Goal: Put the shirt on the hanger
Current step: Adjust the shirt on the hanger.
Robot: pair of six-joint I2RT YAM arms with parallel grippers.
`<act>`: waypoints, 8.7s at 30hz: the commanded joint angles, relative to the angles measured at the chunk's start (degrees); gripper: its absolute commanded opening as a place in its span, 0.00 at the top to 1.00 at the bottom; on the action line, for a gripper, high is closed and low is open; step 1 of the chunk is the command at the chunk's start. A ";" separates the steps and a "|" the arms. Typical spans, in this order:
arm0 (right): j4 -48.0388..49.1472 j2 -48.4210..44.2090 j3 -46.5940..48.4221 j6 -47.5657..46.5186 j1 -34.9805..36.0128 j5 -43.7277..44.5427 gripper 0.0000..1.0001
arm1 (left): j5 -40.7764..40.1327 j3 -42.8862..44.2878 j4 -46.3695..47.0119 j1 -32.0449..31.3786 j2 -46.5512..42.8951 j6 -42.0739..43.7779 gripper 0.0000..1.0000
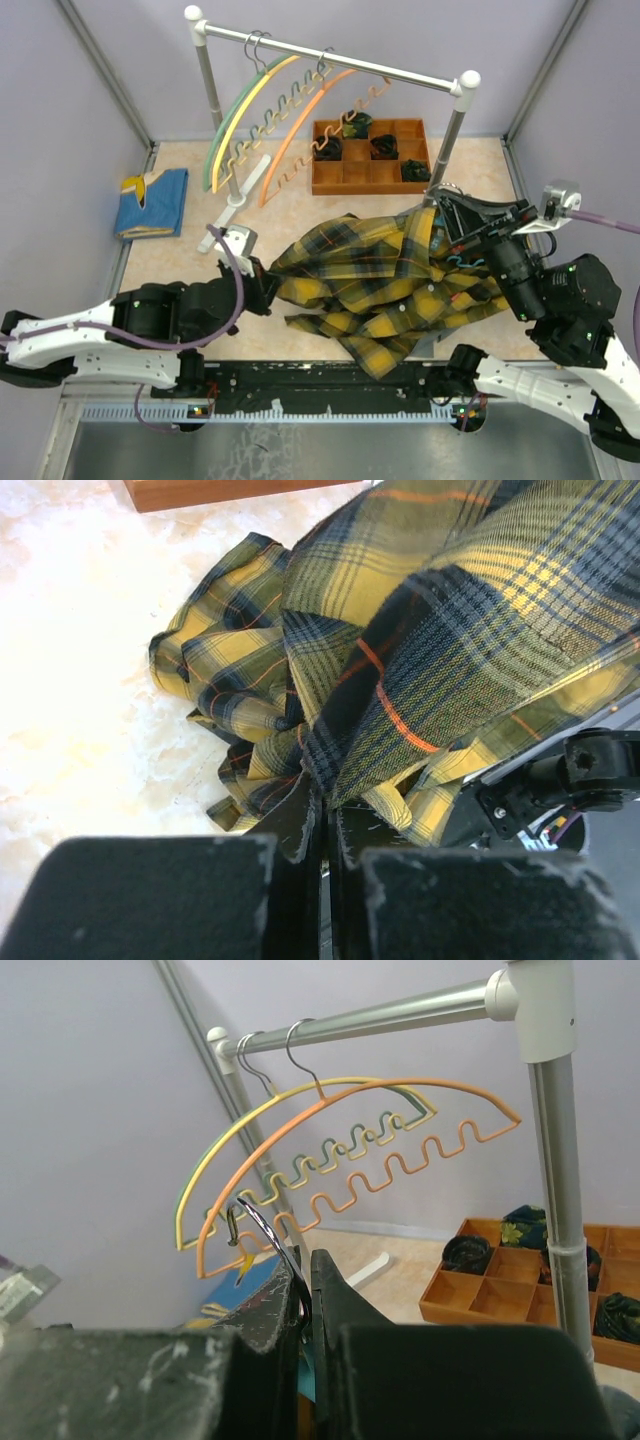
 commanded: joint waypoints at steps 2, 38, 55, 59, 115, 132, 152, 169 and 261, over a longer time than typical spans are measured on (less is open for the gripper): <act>5.23 -2.93 2.45 -5.35 -0.11 3.81 1.00 | -3.48 -0.14 -9.67 0.23 -4.54 -3.97 1.00; 2.20 -1.96 1.35 -1.94 -0.11 -4.25 1.00 | 2.92 11.37 9.45 0.16 7.88 27.69 0.26; 1.28 -0.94 0.54 -0.36 -0.10 -7.36 1.00 | -15.04 16.79 4.73 0.04 17.11 33.56 0.41; 0.83 -0.90 0.48 -0.26 -0.10 -7.65 1.00 | -15.21 16.88 4.87 0.04 16.74 34.36 0.73; -6.12 -5.16 1.19 -11.60 -0.11 -39.62 1.00 | 40.47 28.36 4.47 0.14 12.96 41.48 0.14; -12.49 -2.90 2.41 -13.43 -0.09 -54.42 1.00 | 47.85 28.39 1.78 0.13 20.95 40.85 0.32; -14.81 -3.85 2.27 -11.35 -0.11 -46.76 0.83 | 43.65 23.95 5.82 0.19 22.09 40.53 1.00; -28.31 -2.48 5.61 -6.40 -0.06 -3.84 0.48 | 17.39 27.03 -4.44 0.33 17.38 35.39 1.00; 0.20 -2.33 -19.22 5.35 -0.07 0.87 0.29 | 18.97 66.17 -1.96 0.75 18.16 52.42 1.00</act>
